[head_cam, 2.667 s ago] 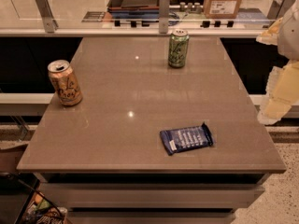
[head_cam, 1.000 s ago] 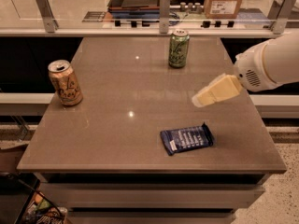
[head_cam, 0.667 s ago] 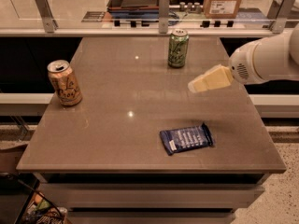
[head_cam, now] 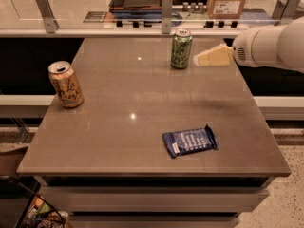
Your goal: Move green can near orange can
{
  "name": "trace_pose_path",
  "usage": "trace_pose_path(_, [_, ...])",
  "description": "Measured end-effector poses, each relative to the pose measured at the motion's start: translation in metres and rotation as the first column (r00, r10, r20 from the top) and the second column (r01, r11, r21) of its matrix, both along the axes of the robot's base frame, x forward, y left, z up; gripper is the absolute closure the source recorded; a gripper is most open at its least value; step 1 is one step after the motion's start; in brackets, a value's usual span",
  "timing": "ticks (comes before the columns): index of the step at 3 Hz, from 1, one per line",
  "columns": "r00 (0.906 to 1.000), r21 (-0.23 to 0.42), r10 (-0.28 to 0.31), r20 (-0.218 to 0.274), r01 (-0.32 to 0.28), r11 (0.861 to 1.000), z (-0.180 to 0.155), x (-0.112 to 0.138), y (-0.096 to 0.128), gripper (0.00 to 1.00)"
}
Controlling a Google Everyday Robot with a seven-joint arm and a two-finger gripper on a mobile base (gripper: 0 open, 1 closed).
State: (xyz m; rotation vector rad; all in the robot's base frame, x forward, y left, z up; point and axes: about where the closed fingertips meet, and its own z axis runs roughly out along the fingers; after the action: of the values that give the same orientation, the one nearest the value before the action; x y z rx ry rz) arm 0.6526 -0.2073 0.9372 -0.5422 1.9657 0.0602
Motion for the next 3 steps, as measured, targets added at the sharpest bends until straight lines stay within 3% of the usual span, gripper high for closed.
trace_pose_path(1, [0.9987, 0.034, 0.031, 0.041, -0.032, 0.999, 0.0059, 0.0330, 0.0111, 0.00])
trace_pose_path(3, [0.9983, 0.033, 0.032, 0.050, -0.033, 0.999, 0.0099, 0.0351, 0.0108, 0.00])
